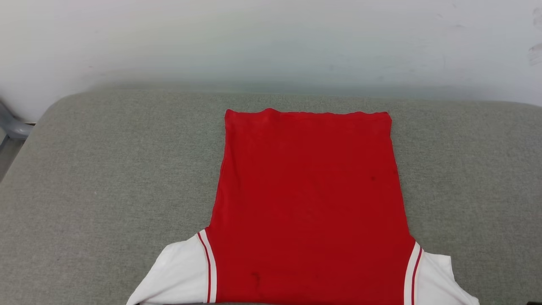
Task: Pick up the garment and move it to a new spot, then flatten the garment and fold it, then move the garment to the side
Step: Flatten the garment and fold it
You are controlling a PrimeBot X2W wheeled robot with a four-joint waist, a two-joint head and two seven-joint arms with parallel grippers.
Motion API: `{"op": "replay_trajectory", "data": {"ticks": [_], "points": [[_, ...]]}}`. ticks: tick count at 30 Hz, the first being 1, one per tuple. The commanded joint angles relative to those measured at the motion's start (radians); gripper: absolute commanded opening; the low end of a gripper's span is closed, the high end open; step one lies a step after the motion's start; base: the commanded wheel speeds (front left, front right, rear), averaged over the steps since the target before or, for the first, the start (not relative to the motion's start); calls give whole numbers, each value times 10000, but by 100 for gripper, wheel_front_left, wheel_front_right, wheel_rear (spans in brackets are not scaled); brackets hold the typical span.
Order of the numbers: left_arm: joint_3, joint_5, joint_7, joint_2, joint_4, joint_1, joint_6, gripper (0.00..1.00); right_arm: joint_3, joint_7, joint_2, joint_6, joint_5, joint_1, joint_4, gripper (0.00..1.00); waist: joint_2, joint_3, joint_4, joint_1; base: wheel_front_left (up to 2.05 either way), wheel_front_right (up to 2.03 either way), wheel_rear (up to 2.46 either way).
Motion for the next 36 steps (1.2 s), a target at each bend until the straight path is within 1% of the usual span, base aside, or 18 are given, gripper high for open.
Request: {"op": "replay_trajectory", "data": {"ticks": [1,5,9,13,17,18,20,23,28,33,36], "points": [[-39,88,-48,-32,-36,-173,24,0,-87,50,-43,-18,-60,-175,-206,100,0,0,-17,0,0,0,0],[-127,282,-79,-116,-172,-369,63,0,-357,133,-331,-18,-190,-884,-867,100,0,109,19,0,0,0,0],[-126,547,-120,-240,-390,-668,103,0,-709,345,-848,-16,-305,-2010,-1689,100,0,380,201,0,0,0,0],[-159,891,-153,-341,-650,-1094,113,0,-784,899,-1542,-16,-378,-3741,-2250,100,0,834,491,0,0,0,0],[-218,1256,-181,-450,-917,-1713,63,0,-532,1728,-2160,-16,-549,-5883,-2282,100,0,1490,931,0,0,0,0],[-218,1256,-181,-450,-917,-1713,63,0,-532,1728,-2160,-16,-549,-5883,-2282,100,0,1490,931,0,0,0,0],[-289,1436,-173,-529,-1021,-2060,12,0,-230,2330,-2432,-16,-637,-7083,-2094,100,0,1883,1174,0,0,0,0],[-389,1661,-184,-721,-1116,-2524,-72,0,313,3472,-2557,-16,-622,-8813,-1471,100,0,2434,1483,0,0,0,0],[-493,2019,-206,-1085,-1159,-3143,-239,0,1060,5947,-2619,-16,-564,-11234,189,100,0,3305,1969,0,0,0,0],[-560,2279,-235,-1447,-1119,-3584,-424,0,1467,8157,-2699,-16,-821,-12794,1728,100,0,4078,2344,0,0,0,0],[-576,2443,-240,-1650,-1067,-3776,-551,0,1737,9282,-2825,-16,-1003,-13333,2374,100,0,4467,2515,0,0,0,0]]}}
